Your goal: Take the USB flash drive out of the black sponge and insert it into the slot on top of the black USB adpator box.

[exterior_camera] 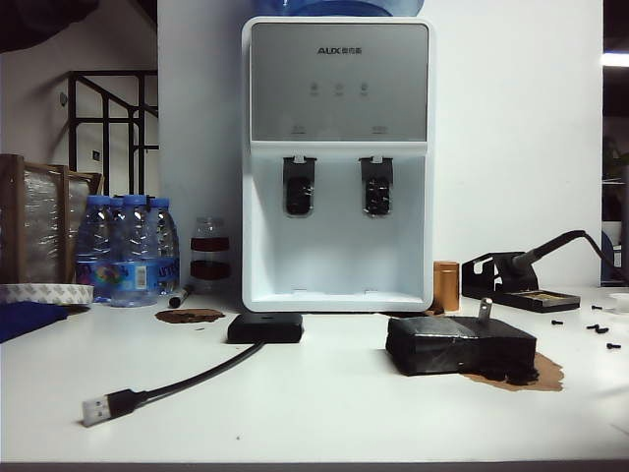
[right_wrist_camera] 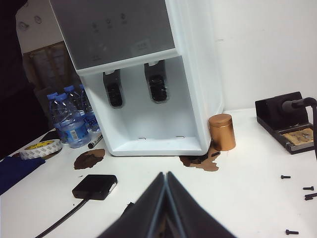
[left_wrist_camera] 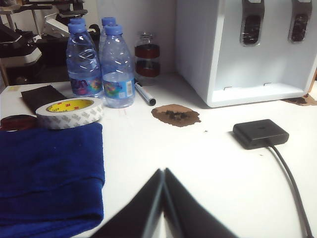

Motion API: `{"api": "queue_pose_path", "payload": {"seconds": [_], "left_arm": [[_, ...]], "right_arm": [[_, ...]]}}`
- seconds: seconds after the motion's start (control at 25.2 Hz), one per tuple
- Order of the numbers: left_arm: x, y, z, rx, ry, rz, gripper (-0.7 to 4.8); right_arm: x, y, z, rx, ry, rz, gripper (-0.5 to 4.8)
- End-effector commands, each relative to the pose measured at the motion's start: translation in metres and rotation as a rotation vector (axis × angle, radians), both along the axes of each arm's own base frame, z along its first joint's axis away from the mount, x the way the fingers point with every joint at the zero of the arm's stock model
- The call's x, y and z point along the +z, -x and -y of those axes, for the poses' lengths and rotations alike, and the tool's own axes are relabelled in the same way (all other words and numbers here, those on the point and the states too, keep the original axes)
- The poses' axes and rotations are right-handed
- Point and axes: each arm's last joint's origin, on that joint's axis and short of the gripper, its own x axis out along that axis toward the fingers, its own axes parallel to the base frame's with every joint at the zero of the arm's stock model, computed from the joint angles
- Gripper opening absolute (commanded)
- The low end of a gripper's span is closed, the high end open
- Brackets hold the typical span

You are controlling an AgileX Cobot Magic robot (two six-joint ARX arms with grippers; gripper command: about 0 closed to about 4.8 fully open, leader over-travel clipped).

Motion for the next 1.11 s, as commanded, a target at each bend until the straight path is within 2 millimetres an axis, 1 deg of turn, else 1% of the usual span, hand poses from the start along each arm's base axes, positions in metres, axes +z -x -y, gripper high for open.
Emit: {"api": "queue_pose_path", "payload": {"seconds": [0.04, 0.2, 0.32, 0.44, 0.48, 0.56, 0.64, 0.79, 1.07, 1.11], "left_arm": [[-0.001, 0.0, 0.001, -0.014, -0.001, -0.013, -0.05], [-0.001, 0.0, 0.001, -0.017, -0.012, -0.01, -0.05], [-0.001, 0.0, 0.001, -0.053, -0.056, 0.005, -0.05], [0.0, 0.001, 0.004, -0.145, -0.148, 0.047, -0.05], [0.0, 0.001, 0.004, -0.146, -0.15, 0.05, -0.05], [0.0, 0.001, 0.004, -0.145, -0.154, 0.05, -0.05], [0.0, 0.001, 0.004, -0.145, -0.153, 0.05, -0.05], [0.0, 0.001, 0.003, -0.144, -0.153, 0.049, -0.05], [0.0, 0.001, 0.004, -0.146, -0.155, 0.05, -0.05], [0.0, 0.001, 0.004, -0.15, -0.162, 0.053, -0.05]], "right_arm": [[0.0, 0.0, 0.0, 0.002, -0.009, 0.007, -0.01], [0.0, 0.0, 0.0, 0.002, -0.011, 0.006, -0.01], [0.0, 0.0, 0.0, 0.003, -0.012, 0.011, -0.01], [0.003, 0.001, -0.002, 0.08, -0.013, 0.038, -0.02], [0.005, 0.001, -0.002, 0.087, -0.021, 0.04, -0.02], [0.013, 0.002, -0.002, 0.09, -0.063, 0.052, -0.02], [0.021, 0.003, -0.002, 0.084, -0.068, 0.088, -0.02], [0.037, 0.006, 0.0, 0.054, -0.069, 0.133, -0.02], [0.062, 0.012, 0.0, 0.07, -0.05, 0.2, -0.02], [0.068, 0.013, 0.0, 0.07, -0.026, 0.213, -0.02]]}}
